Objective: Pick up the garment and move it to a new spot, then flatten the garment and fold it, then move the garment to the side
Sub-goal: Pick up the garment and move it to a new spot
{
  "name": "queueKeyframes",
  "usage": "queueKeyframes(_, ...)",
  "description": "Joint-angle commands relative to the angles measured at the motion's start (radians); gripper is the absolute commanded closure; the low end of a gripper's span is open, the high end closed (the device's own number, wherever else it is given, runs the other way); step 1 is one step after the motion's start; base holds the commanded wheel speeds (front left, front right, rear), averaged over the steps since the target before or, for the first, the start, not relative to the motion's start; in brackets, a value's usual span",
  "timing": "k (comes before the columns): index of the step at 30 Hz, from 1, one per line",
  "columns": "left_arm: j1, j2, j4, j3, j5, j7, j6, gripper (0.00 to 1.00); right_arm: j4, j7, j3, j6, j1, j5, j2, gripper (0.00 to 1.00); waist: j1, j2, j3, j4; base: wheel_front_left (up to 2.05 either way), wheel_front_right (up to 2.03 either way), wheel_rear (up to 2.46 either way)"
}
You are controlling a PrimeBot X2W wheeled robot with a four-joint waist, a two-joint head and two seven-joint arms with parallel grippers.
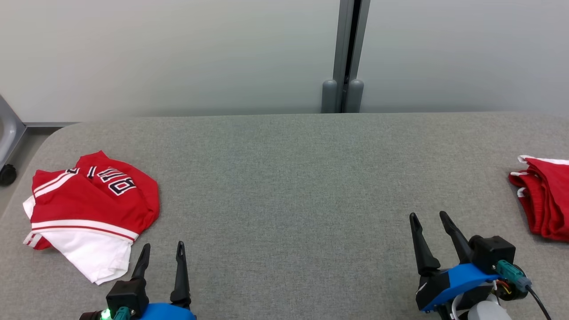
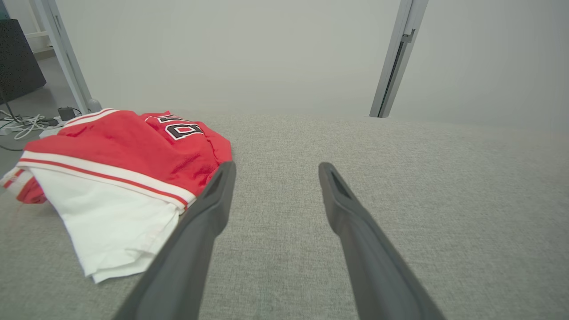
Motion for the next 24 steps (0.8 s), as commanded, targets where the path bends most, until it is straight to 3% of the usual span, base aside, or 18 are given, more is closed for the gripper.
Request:
queueKeyframes(1,0.011,0.001,-0.007,0.005,0.006,0.002,-0.004,0.00,-0.008,-0.003,0.000,0.000,0.019,0.008,-0.002,0.00,0.0002,0.0000,-0.004,0.000,0.00,0.00,0.00)
queueKeyframes(16,0.026,0.001,-0.019,-0.018,0.004,0.002,-0.005,0.00,-0.011,-0.003,0.009,0.000,0.035,0.017,-0.002,0.00,0.0002,0.0000,-0.003,0.030,0.00,0.00,0.00)
queueKeyframes(24,0.009,0.000,-0.008,-0.005,-0.016,0.001,0.011,0.00,-0.001,-0.003,0.033,0.000,0.043,0.013,-0.001,0.00,0.0002,0.0000,0.019,0.135,0.00,0.00,0.00)
